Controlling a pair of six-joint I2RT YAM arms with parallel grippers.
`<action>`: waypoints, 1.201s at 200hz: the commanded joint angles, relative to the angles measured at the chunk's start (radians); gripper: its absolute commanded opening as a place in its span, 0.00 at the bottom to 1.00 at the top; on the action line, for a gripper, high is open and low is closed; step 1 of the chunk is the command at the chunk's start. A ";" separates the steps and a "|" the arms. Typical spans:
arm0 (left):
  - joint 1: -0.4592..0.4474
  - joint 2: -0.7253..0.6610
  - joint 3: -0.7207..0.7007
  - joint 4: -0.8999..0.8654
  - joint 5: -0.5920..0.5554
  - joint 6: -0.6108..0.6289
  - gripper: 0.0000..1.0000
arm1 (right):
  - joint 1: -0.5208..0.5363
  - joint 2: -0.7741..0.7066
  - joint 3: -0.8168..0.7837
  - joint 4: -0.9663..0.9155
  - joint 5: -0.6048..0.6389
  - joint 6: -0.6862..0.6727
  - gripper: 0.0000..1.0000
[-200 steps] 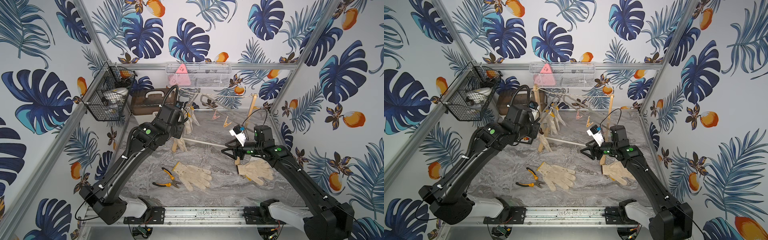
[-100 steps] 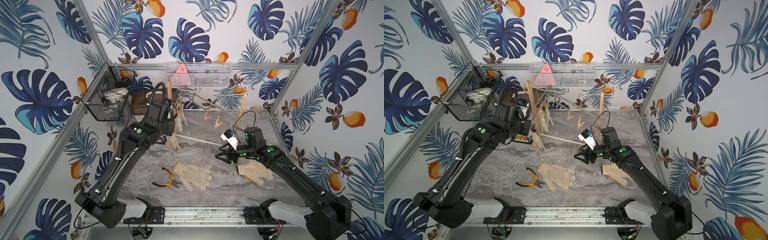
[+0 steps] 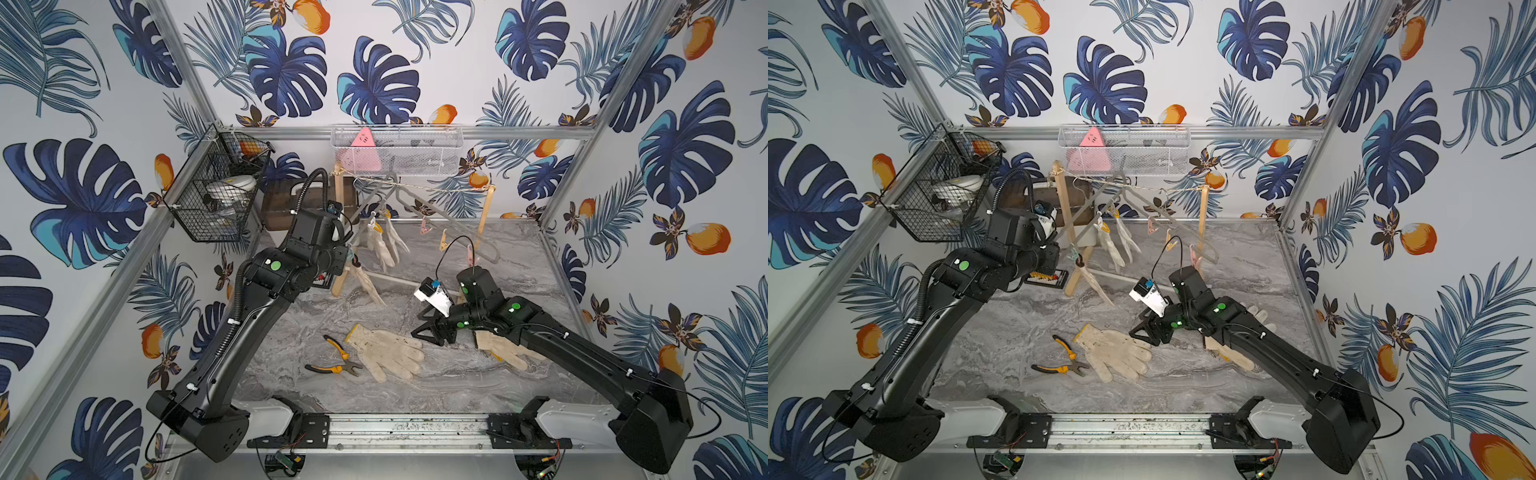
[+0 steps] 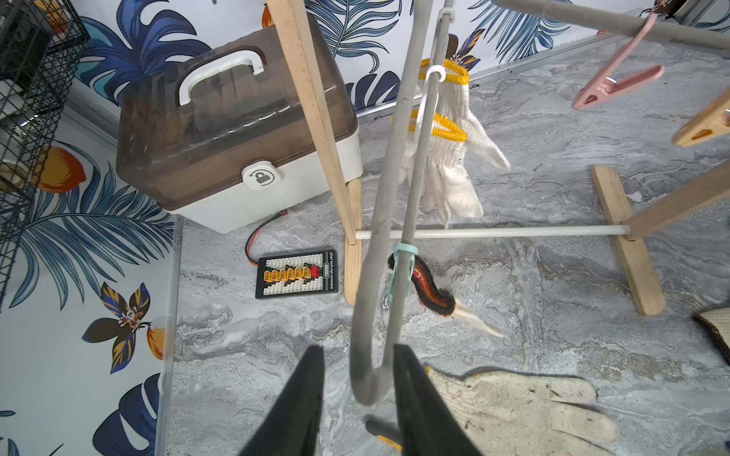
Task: Clip the gloves onto a hanger to dry
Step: Adjust the hanger on the clothesline, then pick up the glove from the center of the board, then move the clothesline to the center of the board.
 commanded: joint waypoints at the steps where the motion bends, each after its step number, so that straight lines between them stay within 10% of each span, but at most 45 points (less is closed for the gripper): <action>1: 0.003 -0.013 -0.003 0.017 0.018 0.013 0.40 | 0.056 0.020 -0.025 0.069 0.079 0.032 0.65; 119: 0.003 -0.087 -0.007 -0.041 0.211 -0.006 0.77 | 0.265 0.569 0.185 0.306 0.342 0.309 0.53; 240: 0.003 -0.129 -0.032 -0.060 0.281 -0.013 0.80 | 0.256 0.899 0.456 0.247 0.431 0.226 0.53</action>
